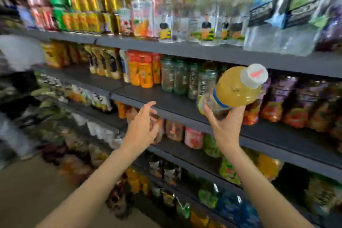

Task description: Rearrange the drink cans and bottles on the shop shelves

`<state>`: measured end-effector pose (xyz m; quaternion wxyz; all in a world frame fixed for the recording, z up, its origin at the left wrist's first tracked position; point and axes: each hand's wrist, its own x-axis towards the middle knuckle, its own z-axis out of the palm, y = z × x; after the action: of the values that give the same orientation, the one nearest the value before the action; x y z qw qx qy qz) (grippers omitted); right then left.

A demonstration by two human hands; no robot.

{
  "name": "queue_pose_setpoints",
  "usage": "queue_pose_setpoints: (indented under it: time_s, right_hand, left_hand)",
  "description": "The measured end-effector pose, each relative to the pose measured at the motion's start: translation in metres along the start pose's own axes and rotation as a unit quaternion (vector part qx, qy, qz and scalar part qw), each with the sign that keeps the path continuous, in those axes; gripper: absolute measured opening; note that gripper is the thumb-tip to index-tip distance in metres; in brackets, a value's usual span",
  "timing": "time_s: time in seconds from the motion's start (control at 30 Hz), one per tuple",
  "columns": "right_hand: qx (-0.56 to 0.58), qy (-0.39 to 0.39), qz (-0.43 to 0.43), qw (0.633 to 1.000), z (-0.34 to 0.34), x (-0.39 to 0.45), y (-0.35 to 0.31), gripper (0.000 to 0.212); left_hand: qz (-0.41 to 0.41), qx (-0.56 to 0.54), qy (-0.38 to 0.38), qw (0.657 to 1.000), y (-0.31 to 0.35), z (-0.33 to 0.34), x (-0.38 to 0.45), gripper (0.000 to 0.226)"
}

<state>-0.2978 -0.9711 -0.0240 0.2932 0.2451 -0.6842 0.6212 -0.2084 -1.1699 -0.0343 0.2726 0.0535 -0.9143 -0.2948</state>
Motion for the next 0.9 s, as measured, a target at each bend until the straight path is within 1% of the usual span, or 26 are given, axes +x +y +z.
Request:
queue_pose_setpoints:
  time_s: [0.07,0.13,0.17,0.2,0.3,0.33,0.47,0.57,0.67,0.8,0.87,0.9]
  right_hand:
    - [0.047,-0.015,0.019,0.999,0.063,0.003,-0.007,0.059]
    - [0.075,-0.043,0.016,0.996,0.122,0.007,-0.012,0.047]
    - [0.087,-0.050,0.017,0.995,0.150,0.009,-0.012,0.045]
    - [0.102,-0.055,0.019,0.993,0.178,0.012,-0.012,0.048]
    - [0.149,-0.077,0.038,0.985,0.261,0.019,-0.003,0.070]
    - [0.156,-0.087,0.039,0.983,0.288,0.022,0.001,0.075]
    - [0.136,-0.134,0.022,0.981,0.397,0.041,0.026,0.075]
    - [0.120,-0.152,0.023,0.981,0.478,0.058,0.033,0.071]
    - [0.105,-0.173,0.007,0.979,0.550,0.071,0.021,0.057]
    - [0.127,-0.238,-0.003,0.963,0.626,0.076,0.003,0.062]
    - [0.140,-0.245,0.008,0.959,0.666,0.074,0.003,0.059]
    - [0.139,-0.235,0.011,0.962,0.687,0.073,0.003,0.057]
  left_hand:
    - [-0.020,0.004,0.020,1.000,-0.040,-0.042,0.006,0.056]
    - [-0.046,0.007,0.032,0.998,-0.081,-0.075,0.014,0.056]
    - [-0.059,0.007,0.037,0.998,-0.102,-0.089,0.020,0.056]
    - [-0.067,0.008,0.043,0.997,-0.125,-0.101,0.026,0.057]
    - [-0.078,0.025,0.055,0.995,-0.193,-0.132,0.049,0.057]
    - [-0.085,0.032,0.056,0.994,-0.214,-0.141,0.059,0.057]
    - [-0.104,0.040,0.057,0.992,-0.294,-0.180,0.112,0.058]
    - [-0.094,0.069,0.062,0.991,-0.347,-0.212,0.155,0.057]
    - [-0.096,0.079,0.083,0.989,-0.399,-0.244,0.188,0.056]
    - [-0.110,0.057,0.099,0.987,-0.471,-0.275,0.224,0.058]
    - [-0.112,0.045,0.099,0.988,-0.512,-0.287,0.239,0.059]
    - [-0.107,0.052,0.095,0.988,-0.533,-0.293,0.247,0.059]
